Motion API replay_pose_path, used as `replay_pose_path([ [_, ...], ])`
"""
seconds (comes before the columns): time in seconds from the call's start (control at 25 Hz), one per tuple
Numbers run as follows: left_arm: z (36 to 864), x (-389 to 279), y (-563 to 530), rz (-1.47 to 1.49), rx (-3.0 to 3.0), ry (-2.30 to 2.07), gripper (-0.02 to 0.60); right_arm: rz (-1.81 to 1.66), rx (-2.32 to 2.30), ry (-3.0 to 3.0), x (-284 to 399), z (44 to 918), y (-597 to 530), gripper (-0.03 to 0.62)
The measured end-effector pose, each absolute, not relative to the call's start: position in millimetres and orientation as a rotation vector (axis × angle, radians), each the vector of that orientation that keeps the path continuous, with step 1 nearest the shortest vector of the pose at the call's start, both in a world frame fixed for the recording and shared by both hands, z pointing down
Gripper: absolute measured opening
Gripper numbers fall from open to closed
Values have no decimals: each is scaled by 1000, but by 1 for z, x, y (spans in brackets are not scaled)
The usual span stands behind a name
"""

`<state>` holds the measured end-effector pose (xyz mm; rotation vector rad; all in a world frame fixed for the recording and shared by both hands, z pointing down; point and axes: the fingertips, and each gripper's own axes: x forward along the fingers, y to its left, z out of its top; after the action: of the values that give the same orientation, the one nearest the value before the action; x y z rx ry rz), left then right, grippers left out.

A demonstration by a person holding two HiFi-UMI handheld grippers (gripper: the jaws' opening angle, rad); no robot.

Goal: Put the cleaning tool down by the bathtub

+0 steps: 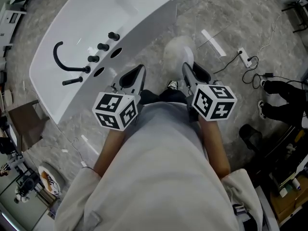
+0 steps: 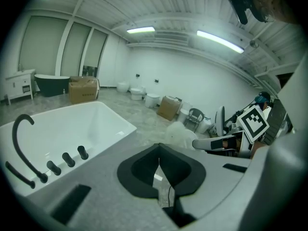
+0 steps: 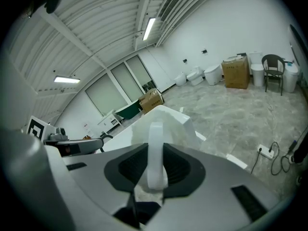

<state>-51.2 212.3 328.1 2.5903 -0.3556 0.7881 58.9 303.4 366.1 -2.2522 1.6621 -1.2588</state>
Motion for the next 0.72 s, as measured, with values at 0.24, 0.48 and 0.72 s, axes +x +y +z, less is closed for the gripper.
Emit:
replay_pose_path([
  [0.24,331,-46,213,764,2562,-431,5,-1296,-2231,1689,73,374,305,89],
  [0.48,334,-49,208,773,2557,-470,5,-1310,-2216,1723,76,378,293,89],
  [0.72,335,-48,178,740,2522,-497,5,-1293,-2225,1762,84,374,263,89],
])
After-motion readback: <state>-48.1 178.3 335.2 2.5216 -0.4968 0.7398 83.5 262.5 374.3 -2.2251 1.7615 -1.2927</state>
